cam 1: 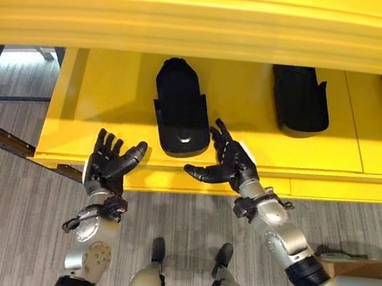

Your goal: Move parts from the plastic box to the shelf.

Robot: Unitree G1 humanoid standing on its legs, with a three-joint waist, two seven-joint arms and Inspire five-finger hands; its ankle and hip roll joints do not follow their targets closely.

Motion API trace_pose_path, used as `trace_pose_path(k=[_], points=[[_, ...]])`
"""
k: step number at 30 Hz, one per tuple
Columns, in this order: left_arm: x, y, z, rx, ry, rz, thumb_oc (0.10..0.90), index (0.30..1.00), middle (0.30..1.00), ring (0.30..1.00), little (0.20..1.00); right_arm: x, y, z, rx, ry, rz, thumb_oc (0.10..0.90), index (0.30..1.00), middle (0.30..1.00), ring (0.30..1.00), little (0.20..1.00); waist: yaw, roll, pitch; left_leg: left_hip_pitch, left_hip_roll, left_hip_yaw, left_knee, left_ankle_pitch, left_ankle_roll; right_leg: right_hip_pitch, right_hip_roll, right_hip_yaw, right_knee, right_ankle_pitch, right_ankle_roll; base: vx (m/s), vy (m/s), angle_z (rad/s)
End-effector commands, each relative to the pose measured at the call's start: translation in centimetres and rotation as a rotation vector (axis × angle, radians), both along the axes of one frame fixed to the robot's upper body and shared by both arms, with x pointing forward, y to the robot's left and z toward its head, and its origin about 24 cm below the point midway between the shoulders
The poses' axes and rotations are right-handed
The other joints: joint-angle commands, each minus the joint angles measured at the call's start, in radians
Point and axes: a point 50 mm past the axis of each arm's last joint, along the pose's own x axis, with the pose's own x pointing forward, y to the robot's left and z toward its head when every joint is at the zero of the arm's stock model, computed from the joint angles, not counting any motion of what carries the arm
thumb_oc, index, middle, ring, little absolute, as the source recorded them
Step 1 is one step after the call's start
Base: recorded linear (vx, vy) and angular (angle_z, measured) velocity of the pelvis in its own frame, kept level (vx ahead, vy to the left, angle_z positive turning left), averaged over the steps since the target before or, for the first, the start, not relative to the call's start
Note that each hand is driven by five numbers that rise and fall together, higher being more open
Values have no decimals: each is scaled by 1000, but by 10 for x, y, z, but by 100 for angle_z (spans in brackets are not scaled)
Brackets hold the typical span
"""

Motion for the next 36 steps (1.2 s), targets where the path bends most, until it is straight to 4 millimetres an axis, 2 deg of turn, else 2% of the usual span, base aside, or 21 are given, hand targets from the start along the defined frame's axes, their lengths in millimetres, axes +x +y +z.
trace_pose_path(k=[1, 19, 23, 29, 36], points=[[-8, 25, 21, 67, -87, 75, 900, 1000, 1000, 1000, 1000, -19, 42, 42, 227, -137, 195, 900, 1000, 1000, 1000, 1000, 26, -87, -68, -11, -9, -27, 33, -44, 16, -7, -174, 23, 105, -35, 127, 0, 0, 0], [-8, 28, 19, 60, -77, 90, 900, 1000, 1000, 1000, 1000, -22, 46, 42, 246, -127, 216, 900, 1000, 1000, 1000, 1000, 37, -97, -85, -6, -27, -34, 20, -45, 23, 7, -193, 10, 99, -25, 134, -3, 8, 3], [-9, 30, 17, 58, -69, 99, 900, 1000, 1000, 1000, 1000, -21, 40, 43, 246, -136, 190, 900, 1000, 1000, 1000, 1000, 35, -100, -91, -3, -30, -36, 18, -46, 24, 10, -195, 10, 97, -24, 135, 0, 0, 0], [-14, 36, 16, 72, -60, 130, 900, 1000, 1000, 1000, 1000, -21, 11, 61, 195, -280, 56, 900, 1000, 1000, 1000, 1000, 22, -102, -98, 7, -26, -29, 18, -48, 26, 12, -192, 16, 98, -26, 136, 0, 0, 0], [-20, 41, 17, 79, -62, 145, 900, 1000, 1000, 1000, 1000, -26, -7, 67, 194, -334, -1, 900, 1000, 1000, 1000, 1000, 9, -99, -107, 20, -21, -23, 10, -45, 24, 20, -188, 18, 95, -28, 137, 2, -1, -3]])
